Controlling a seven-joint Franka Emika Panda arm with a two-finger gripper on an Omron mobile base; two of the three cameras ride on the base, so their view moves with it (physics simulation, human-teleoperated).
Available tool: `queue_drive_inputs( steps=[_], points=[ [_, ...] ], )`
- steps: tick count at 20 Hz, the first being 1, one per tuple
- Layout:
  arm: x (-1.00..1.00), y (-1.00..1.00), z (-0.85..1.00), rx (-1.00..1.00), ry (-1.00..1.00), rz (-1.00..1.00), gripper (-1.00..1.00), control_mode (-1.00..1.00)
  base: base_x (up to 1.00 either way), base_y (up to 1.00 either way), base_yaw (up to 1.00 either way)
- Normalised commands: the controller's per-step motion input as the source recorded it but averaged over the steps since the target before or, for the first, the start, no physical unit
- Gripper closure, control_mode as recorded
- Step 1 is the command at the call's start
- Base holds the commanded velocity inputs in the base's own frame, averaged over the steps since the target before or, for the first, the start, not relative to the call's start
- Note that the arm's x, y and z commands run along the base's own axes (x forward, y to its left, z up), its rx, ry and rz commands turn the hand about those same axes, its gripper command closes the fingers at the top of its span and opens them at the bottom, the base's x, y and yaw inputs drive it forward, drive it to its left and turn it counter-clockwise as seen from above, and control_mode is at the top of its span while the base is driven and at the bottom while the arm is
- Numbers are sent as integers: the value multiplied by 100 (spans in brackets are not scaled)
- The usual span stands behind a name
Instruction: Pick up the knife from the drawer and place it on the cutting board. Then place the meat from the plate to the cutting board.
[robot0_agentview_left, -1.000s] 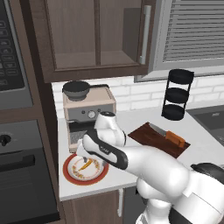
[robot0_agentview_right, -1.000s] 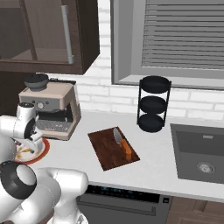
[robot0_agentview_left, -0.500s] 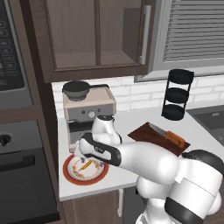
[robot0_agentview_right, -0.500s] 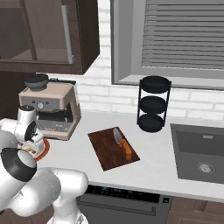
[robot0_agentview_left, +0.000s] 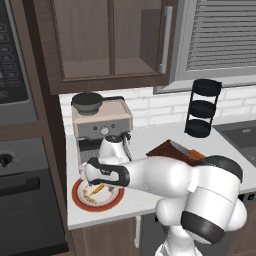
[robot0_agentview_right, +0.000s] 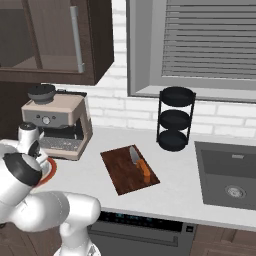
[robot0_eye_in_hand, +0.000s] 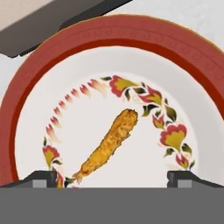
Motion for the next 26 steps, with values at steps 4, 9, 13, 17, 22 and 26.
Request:
queue_drive_inputs(
  steps=[4, 9, 13, 17, 22, 26],
  points=[
    [11, 0, -18, 0, 0, -1, -100, -100, 0, 0, 0],
    [16, 0, -30, -3, 0, -1, -100, -100, 0, 0, 0],
    [16, 0, -24, -2, 0, -1, -100, -100, 0, 0, 0],
    [11, 10, -30, -2, 0, -2, 100, -100, 0, 0, 0],
    [1, 4, -27, -1, 0, -2, 100, -100, 0, 0, 0],
    [0, 0, -24, 0, 0, 0, 100, -100, 0, 0, 0]
  ],
)
